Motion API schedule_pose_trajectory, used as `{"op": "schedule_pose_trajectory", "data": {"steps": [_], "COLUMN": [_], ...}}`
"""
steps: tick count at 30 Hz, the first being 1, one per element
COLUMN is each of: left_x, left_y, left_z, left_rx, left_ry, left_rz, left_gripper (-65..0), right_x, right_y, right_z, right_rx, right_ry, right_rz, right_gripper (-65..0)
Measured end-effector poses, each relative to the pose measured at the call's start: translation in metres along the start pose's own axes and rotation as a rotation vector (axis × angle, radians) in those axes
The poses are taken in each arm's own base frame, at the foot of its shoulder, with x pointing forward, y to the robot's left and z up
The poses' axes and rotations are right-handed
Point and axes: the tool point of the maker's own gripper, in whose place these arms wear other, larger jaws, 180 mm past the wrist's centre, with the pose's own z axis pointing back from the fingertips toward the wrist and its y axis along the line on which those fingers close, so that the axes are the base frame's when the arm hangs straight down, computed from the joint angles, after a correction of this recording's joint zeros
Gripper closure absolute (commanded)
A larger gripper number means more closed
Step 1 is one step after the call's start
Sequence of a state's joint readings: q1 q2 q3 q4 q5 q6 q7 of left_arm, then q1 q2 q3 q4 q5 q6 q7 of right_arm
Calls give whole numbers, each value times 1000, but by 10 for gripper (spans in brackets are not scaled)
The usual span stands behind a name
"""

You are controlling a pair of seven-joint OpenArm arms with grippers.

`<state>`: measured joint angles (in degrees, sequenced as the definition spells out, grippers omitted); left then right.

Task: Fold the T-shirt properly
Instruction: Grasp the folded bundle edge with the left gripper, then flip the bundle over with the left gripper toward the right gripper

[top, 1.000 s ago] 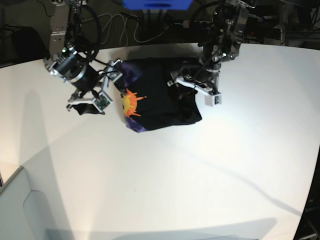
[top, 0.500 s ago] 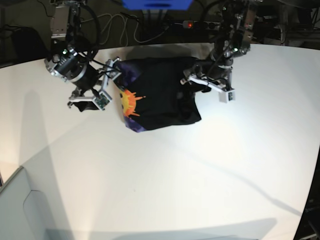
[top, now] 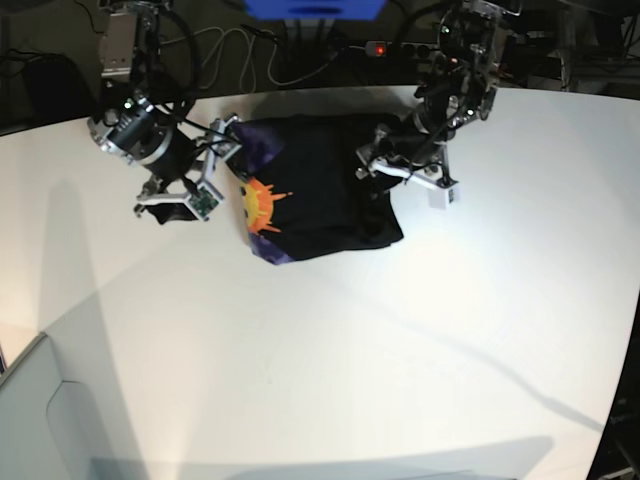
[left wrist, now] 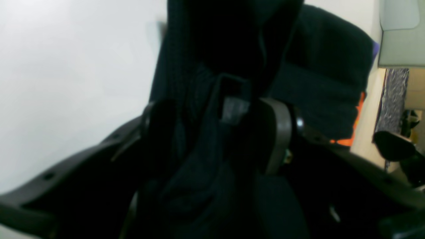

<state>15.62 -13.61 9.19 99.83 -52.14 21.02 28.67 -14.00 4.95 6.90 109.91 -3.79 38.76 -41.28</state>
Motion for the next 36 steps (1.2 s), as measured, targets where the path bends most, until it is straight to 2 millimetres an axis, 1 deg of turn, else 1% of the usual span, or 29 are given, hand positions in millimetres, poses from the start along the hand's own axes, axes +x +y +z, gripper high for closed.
{"op": "schedule_pose_trajectory", "data": {"steps": [3, 7, 10, 11, 14, 15, 16, 19, 21, 28, 33, 34, 36], "left_x": [1, 2, 6, 7, 12, 13, 16, 26, 27, 13, 13, 9, 7], "left_y": [5, 3, 6, 3, -12, -13, -11, 3, 9, 29, 29, 30, 22], "left_z": [5, 7, 9, 10, 17, 17, 18, 23, 25, 13, 4, 3, -3], "left_rx": [9, 8, 15, 14, -24, -28, -25, 11, 25, 72, 66, 62, 46], "left_ry": [7, 5, -1, -5, -27, -31, -37, -69, -73, -31, -31, -12, 13], "left_rz": [-14, -17, -27, -26, -39, -40, -35, -15, -9, 26, 49, 48, 32], "left_gripper": [-374, -374, -374, -374, -374, -374, -374, -374, -374, -374, -371, -371, -370], "right_x": [-3, 0, 0, 0, 0, 1, 1, 2, 2, 2, 2, 2, 2], "right_y": [-2, -1, -2, -2, -2, -2, -2, -3, -3, -3, -3, -4, -3], "right_z": [1, 0, 0, 0, 0, 0, 0, 0, 0, 0, 0, 0, 0], "right_rx": [-7, -3, -3, -3, -4, -5, -5, -7, -7, -7, -7, -8, -7], "right_ry": [12, 2, 3, 2, 2, 0, 0, -3, -1, -1, -3, 0, -2], "right_rz": [2, 2, 3, 3, 2, 3, 4, 6, 5, 5, 6, 6, 6], "right_gripper": [-479, -479, -479, -479, -479, -479, -479, -480, -480, -480, -480, -480, -480]}}
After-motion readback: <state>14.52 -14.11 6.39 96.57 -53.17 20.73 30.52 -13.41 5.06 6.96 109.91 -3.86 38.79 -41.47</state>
